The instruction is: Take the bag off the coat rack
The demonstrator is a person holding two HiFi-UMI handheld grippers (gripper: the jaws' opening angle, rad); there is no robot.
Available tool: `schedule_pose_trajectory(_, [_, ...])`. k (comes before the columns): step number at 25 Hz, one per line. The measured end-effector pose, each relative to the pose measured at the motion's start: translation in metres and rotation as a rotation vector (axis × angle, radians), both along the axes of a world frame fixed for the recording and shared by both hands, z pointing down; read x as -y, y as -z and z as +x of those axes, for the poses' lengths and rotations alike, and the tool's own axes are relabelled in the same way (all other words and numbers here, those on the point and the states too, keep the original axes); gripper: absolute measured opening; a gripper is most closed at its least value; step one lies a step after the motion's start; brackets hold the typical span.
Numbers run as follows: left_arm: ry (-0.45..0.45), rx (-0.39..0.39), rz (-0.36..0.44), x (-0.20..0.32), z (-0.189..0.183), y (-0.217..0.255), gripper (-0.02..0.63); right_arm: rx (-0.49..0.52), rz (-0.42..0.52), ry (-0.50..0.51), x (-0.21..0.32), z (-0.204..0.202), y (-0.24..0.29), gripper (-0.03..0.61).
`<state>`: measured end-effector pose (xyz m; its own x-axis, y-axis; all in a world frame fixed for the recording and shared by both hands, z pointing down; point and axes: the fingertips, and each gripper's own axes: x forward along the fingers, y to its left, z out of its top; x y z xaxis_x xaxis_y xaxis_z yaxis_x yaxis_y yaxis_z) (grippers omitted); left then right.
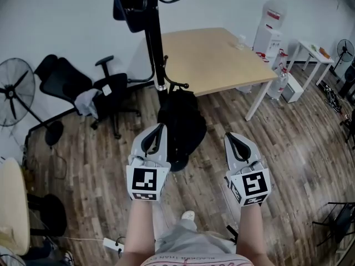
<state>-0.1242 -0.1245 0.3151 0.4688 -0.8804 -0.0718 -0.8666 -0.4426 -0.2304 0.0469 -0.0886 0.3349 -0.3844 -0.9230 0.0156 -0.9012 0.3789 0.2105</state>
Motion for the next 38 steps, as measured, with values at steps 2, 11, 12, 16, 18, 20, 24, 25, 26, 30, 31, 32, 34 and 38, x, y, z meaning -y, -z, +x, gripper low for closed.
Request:
schedule_pose_trajectory(2, [-0.002,-0.001,-0.004,0.014,-0.002,-0.001,0.014,-0.003,-0.003,-0.007,0.013,0.000,0.000,0.003])
schedule_pose_trajectory(11, [0.015,0.001,-0.037,0.052,-0.006,-0.015,0.014,-0.023,-0.037,0.005,0.054,0.000,-0.012,0.003])
schedule_pose_trajectory(12, [0.021,0.003,-0.039,0.056,-0.005,-0.016,0.014,-0.022,-0.036,0.008,0.059,0.002,-0.013,0.003])
schedule_pose_trajectory(16, [0.055,0.010,-0.044,0.074,-0.005,-0.021,0.014,0.003,-0.020,0.030,0.083,0.007,-0.013,0.003])
schedule_pose_trajectory(18, [0.079,0.012,-0.044,0.083,-0.005,-0.022,0.014,0.017,-0.010,0.072,0.095,0.006,-0.012,0.003])
schedule_pose_trajectory(20, [0.105,0.015,-0.043,0.093,-0.004,-0.022,0.014,0.024,-0.004,0.107,0.109,0.007,-0.010,0.003])
schedule_pose_trajectory(24, [0.166,0.032,-0.052,0.119,0.000,-0.022,0.014,0.040,0.001,0.162,0.146,0.011,-0.004,0.005])
schedule_pose_trajectory(25, [0.179,0.039,-0.055,0.125,0.002,-0.022,0.014,0.044,0.001,0.173,0.155,0.012,-0.002,0.005])
schedule_pose_trajectory(26, [0.189,0.044,-0.057,0.131,0.003,-0.022,0.017,0.050,0.000,0.184,0.163,0.013,-0.001,0.005])
schedule_pose_trajectory(30, [0.228,0.039,-0.072,0.152,0.005,-0.023,0.059,0.081,-0.012,0.235,0.194,0.015,0.002,0.034])
schedule_pose_trajectory(31, [0.236,0.035,-0.075,0.156,0.005,-0.023,0.075,0.092,-0.016,0.254,0.201,0.014,0.003,0.049])
schedule_pose_trajectory(32, [0.243,0.031,-0.077,0.159,0.005,-0.023,0.088,0.103,-0.019,0.276,0.206,0.013,0.004,0.075])
schedule_pose_trajectory(34, [0.259,0.026,-0.080,0.165,0.003,-0.023,0.111,0.118,-0.028,0.322,0.216,0.009,0.004,0.123])
schedule_pose_trajectory(38, [0.255,-0.005,-0.110,0.174,0.003,-0.028,0.197,0.140,-0.051,0.383,0.235,0.000,0.001,0.256])
